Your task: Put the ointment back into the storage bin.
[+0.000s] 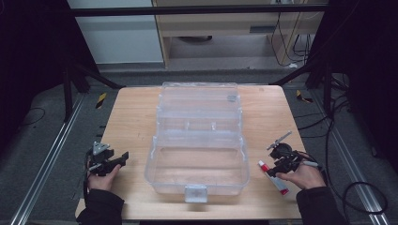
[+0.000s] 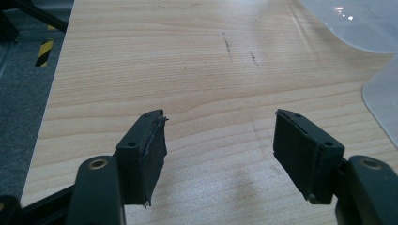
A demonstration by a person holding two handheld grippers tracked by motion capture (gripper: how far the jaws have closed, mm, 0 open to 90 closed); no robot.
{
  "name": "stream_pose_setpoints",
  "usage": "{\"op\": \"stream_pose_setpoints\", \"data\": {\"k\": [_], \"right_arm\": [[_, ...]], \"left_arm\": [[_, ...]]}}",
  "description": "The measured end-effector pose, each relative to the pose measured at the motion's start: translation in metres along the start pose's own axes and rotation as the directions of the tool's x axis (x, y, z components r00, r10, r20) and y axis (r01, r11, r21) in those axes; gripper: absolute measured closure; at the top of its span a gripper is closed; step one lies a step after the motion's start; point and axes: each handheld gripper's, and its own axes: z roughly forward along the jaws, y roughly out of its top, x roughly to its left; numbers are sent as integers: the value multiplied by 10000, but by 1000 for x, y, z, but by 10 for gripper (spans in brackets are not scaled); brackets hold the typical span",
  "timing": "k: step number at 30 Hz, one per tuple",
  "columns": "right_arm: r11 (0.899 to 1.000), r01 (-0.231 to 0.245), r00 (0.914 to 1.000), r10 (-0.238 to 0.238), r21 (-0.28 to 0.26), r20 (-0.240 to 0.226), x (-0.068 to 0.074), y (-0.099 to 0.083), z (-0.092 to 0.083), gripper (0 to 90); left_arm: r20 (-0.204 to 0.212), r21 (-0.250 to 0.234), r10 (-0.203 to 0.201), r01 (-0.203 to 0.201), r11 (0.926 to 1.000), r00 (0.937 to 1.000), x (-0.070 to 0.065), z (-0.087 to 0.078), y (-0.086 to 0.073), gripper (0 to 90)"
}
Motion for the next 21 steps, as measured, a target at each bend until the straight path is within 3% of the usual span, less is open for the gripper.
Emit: {"op": "stream_pose_setpoints", "data": {"k": [5, 21], "right_arm": [[9985, 15, 10000, -10, 543, -97, 0, 2, 11, 536], [9921, -67, 9994, 109, 1256, -334, -5, 4, 32, 640]], "left_arm": [[-10, 7, 19, -19, 10000, 10000, 0, 0, 0, 343], [10, 44, 68, -68, 10000, 10000, 0, 0, 0, 344]]}}
